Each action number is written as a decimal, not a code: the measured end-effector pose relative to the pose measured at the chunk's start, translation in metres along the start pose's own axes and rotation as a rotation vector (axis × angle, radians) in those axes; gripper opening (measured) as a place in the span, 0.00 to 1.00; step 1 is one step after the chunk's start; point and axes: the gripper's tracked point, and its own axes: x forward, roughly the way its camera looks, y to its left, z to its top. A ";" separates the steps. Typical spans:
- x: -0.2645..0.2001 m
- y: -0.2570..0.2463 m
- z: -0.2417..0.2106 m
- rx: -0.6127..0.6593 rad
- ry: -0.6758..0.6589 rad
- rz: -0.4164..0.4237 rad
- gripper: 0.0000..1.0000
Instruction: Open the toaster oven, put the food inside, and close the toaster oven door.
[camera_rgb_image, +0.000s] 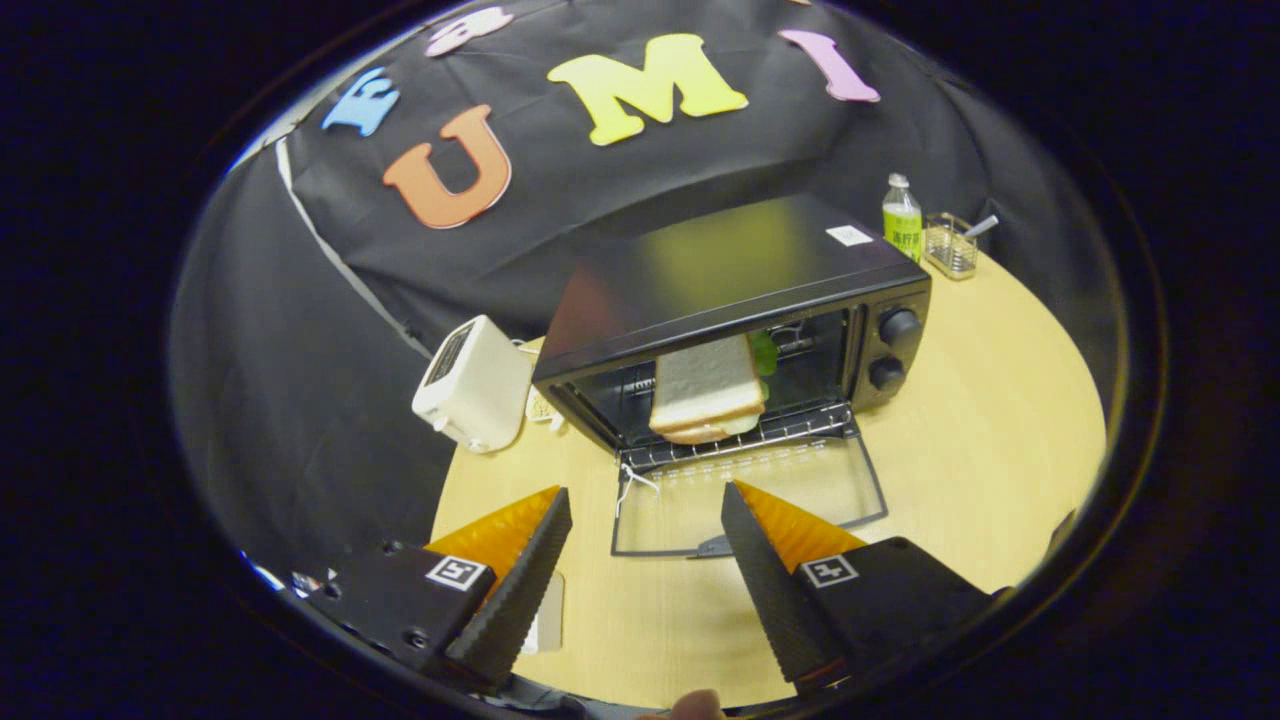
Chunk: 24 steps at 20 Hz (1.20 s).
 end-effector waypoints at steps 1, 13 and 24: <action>-0.009 0.000 -0.006 -0.019 -0.002 -0.002 0.99; -0.014 -0.054 -0.077 -0.169 0.073 -0.126 0.99; 0.067 -0.112 -0.119 -0.184 0.208 -0.222 1.00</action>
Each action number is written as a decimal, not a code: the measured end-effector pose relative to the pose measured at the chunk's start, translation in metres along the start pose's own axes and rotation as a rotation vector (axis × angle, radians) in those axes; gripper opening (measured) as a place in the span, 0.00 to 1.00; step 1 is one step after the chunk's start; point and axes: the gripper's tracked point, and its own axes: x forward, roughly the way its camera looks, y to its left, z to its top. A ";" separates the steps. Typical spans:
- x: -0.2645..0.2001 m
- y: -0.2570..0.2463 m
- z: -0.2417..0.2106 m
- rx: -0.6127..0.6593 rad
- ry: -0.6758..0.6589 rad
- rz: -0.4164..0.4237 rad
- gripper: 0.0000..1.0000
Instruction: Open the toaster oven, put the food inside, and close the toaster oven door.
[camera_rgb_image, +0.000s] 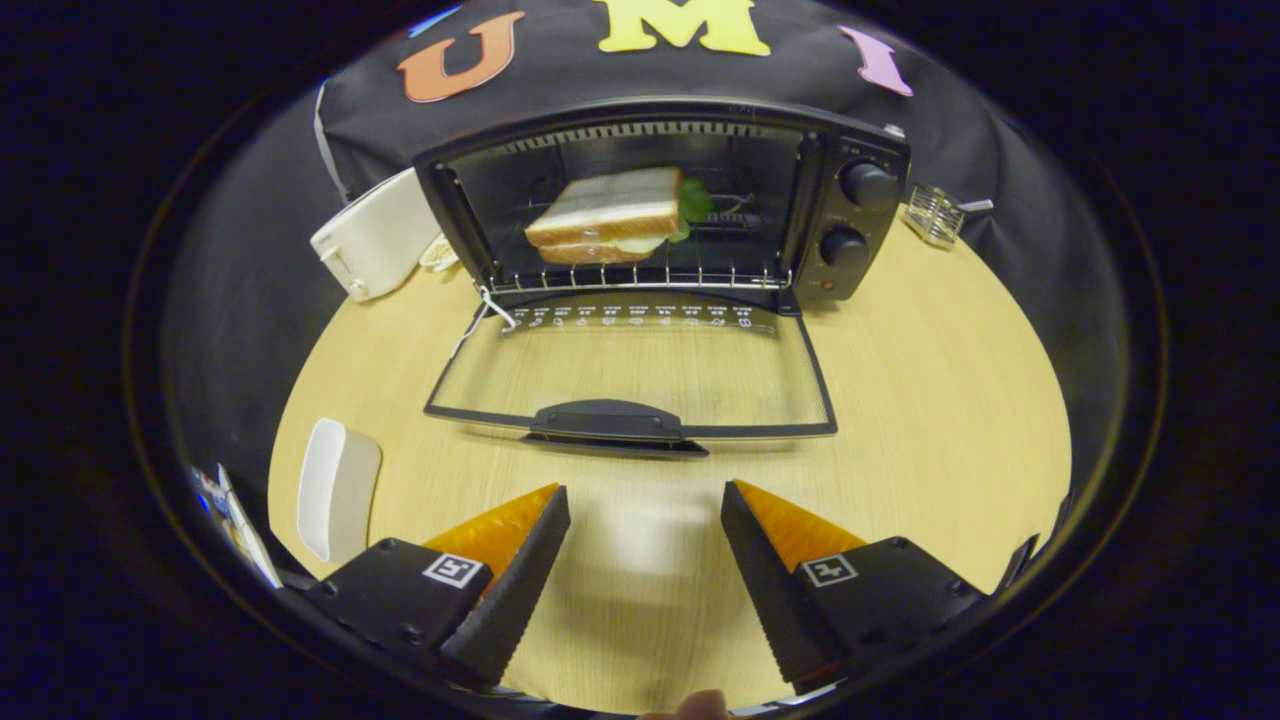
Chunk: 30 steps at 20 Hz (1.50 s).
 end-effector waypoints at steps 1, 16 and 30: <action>0.006 0.000 0.001 0.010 0.003 -0.003 1.00; 0.011 0.007 0.016 -0.020 -0.064 -0.030 1.00; -0.151 0.013 0.179 -0.065 -0.560 -0.034 1.00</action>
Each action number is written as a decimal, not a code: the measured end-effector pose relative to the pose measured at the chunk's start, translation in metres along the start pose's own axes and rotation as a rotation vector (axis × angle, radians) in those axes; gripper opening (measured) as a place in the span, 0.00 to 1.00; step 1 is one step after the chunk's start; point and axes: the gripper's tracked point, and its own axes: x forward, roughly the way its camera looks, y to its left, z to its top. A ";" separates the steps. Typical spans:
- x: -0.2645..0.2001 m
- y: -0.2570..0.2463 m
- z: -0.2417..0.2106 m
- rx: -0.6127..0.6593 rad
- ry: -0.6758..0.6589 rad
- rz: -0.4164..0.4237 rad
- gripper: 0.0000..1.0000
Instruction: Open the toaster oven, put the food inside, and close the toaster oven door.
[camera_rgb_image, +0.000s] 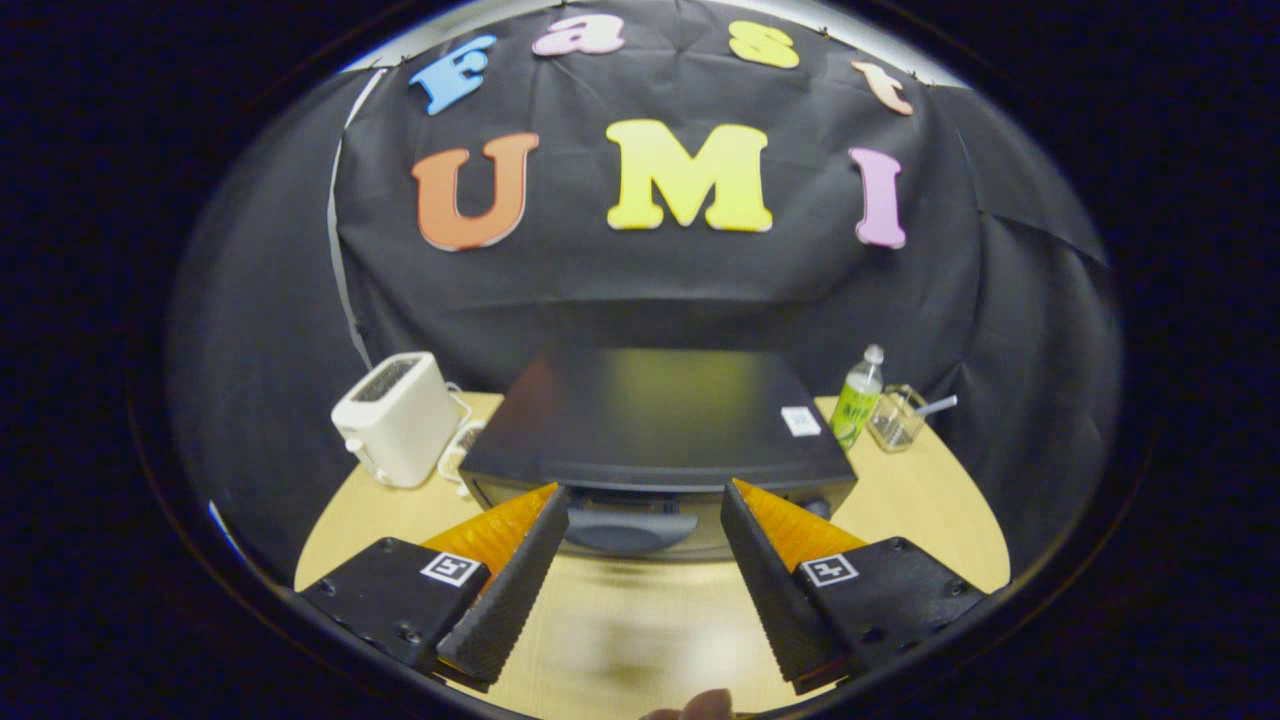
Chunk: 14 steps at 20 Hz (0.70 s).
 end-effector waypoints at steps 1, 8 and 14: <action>-0.004 -0.004 0.025 0.003 -0.054 0.003 1.00; -0.110 -0.012 0.134 -0.010 -0.268 0.012 1.00; -0.199 -0.005 0.141 -0.054 -0.354 0.024 1.00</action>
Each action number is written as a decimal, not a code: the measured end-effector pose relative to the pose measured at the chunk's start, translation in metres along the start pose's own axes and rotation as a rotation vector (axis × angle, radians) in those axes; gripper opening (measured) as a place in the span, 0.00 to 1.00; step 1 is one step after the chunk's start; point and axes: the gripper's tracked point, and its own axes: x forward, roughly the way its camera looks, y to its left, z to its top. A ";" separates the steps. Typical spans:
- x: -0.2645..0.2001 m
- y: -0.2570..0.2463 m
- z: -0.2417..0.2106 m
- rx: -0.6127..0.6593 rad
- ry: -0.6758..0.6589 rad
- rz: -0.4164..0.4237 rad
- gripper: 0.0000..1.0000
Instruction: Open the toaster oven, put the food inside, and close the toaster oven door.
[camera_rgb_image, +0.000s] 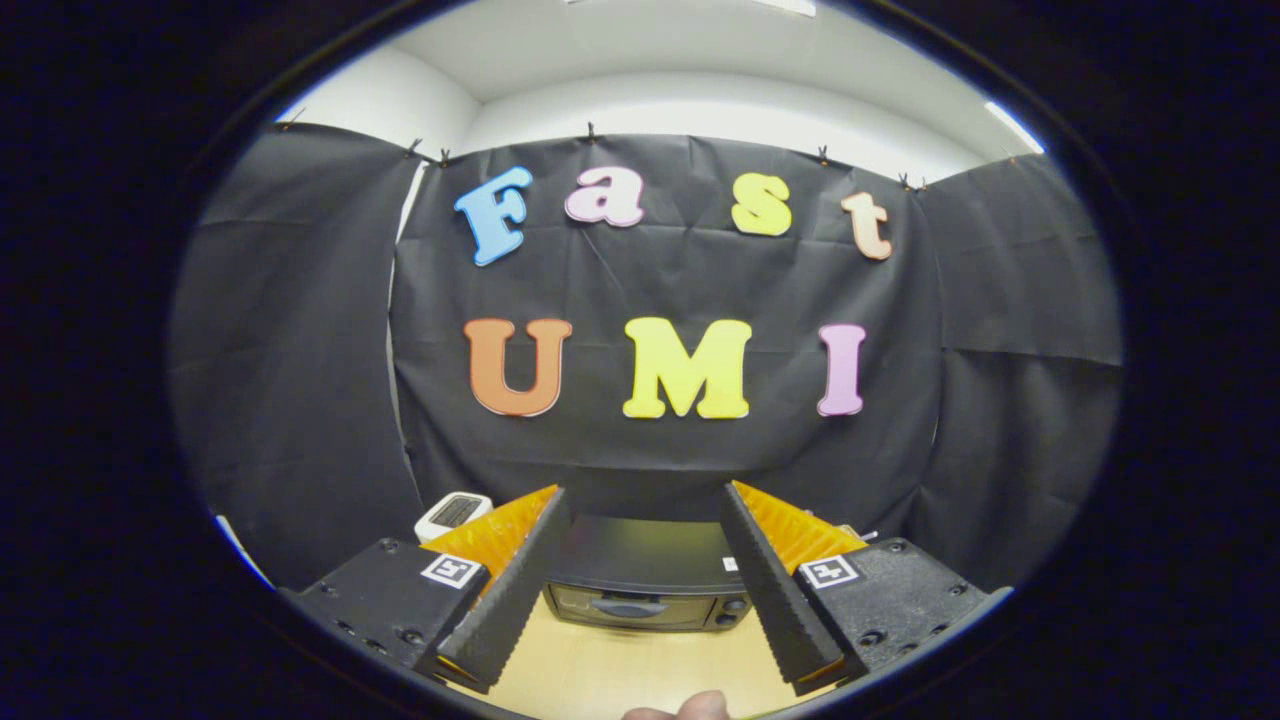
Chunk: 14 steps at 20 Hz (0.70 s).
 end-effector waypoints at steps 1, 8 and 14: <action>-0.012 0.004 -0.002 0.010 -0.003 0.011 1.00; -0.069 0.004 -0.021 0.116 -0.025 0.046 1.00; -0.084 -0.023 -0.020 0.118 -0.039 -0.012 1.00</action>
